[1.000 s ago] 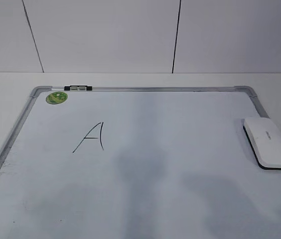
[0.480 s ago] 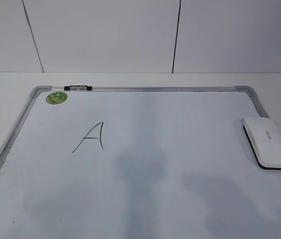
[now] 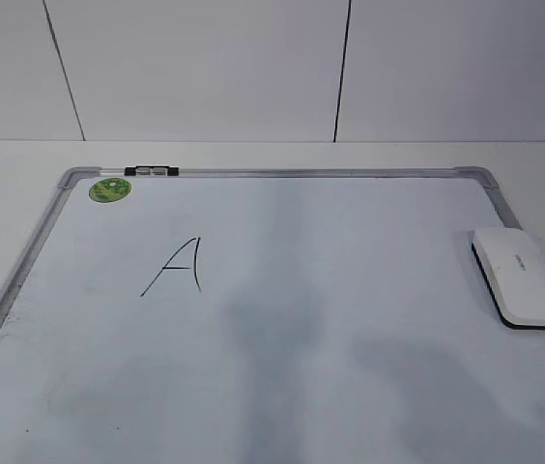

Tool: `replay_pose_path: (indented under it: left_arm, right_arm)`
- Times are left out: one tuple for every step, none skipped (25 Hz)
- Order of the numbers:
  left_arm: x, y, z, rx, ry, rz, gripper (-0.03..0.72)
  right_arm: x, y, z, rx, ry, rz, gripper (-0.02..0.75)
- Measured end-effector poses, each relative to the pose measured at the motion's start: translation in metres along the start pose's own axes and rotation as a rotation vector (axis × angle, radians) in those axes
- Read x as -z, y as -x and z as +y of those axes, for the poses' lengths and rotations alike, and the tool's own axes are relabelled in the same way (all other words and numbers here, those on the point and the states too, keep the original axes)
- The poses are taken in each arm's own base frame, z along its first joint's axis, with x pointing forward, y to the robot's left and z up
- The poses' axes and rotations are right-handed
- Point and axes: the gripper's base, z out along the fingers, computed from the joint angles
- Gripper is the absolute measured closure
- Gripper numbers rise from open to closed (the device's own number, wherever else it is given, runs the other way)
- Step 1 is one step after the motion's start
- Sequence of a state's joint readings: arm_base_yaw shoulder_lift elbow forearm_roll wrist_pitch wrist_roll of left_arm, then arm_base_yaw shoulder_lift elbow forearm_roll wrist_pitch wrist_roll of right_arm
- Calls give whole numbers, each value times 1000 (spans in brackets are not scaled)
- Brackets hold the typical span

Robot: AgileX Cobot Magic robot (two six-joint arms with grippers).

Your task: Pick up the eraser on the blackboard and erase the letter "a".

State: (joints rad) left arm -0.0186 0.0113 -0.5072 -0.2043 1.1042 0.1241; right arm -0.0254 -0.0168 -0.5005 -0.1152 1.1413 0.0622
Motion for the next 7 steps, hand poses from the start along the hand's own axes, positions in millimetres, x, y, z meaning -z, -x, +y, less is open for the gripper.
replay_pose_path:
  left_arm:
    - [0, 0, 0, 0, 0, 0, 450]
    - [0, 0, 0, 0, 0, 0, 450]
    - [0, 0, 0, 0, 0, 0, 450]
    - [0, 0, 0, 0, 0, 0, 452]
    - [0, 0, 0, 0, 0, 0, 452]
    - [0, 0, 0, 0, 0, 0, 453]
    - [0, 0, 0, 0, 0, 0, 453]
  right_arm:
    - [0, 0, 0, 0, 0, 0, 146]
    - [0, 0, 0, 0, 0, 0, 146]
    - [0, 0, 0, 0, 0, 0, 146]
    - [0, 0, 0, 0, 0, 0, 146]
    - [0, 0, 0, 0, 0, 0, 146]
    - [0, 0, 0, 0, 0, 0, 146]
    - [0, 0, 0, 0, 0, 0, 146]
